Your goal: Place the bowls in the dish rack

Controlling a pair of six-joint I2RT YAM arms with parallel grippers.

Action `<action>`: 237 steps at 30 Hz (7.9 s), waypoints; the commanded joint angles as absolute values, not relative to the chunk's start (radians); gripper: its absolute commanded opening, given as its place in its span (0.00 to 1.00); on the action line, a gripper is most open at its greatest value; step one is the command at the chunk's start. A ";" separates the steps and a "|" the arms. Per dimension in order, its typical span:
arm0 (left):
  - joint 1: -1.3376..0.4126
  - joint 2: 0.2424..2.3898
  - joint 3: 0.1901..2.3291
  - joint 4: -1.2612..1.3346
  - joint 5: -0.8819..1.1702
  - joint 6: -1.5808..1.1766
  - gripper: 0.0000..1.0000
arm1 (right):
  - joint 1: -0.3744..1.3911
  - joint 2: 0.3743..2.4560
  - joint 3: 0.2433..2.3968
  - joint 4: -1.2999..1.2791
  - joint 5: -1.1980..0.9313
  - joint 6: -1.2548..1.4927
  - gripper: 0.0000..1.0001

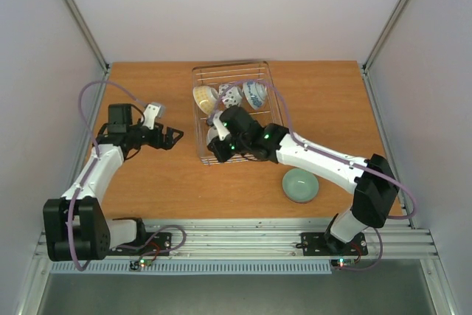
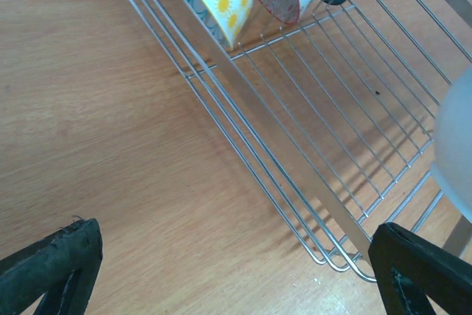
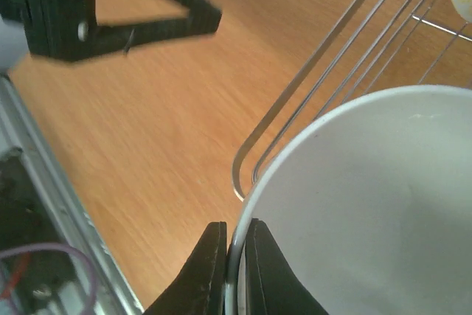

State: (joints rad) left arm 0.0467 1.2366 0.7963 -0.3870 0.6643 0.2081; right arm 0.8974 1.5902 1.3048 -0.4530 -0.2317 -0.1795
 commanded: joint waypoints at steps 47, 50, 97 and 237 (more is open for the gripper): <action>-0.342 1.379 1.186 -1.146 0.531 0.505 0.65 | 1.326 1.692 1.459 -0.581 0.343 -0.567 0.02; -0.366 1.390 1.172 -1.140 0.531 0.502 0.55 | 1.325 1.703 1.463 -0.580 0.348 -0.570 0.02; -0.261 1.114 1.018 -0.971 0.876 0.546 0.01 | 1.141 1.057 0.859 -0.079 -0.063 -0.196 0.99; -0.262 1.086 0.919 -0.719 0.476 0.337 0.99 | 0.782 2.056 1.692 -1.028 0.755 -0.182 0.01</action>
State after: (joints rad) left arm -0.2630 1.0840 0.9272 -0.7429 0.4606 0.3264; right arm 0.7956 2.0274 1.6623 -1.0328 0.7280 -0.1902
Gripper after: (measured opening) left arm 0.994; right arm 0.759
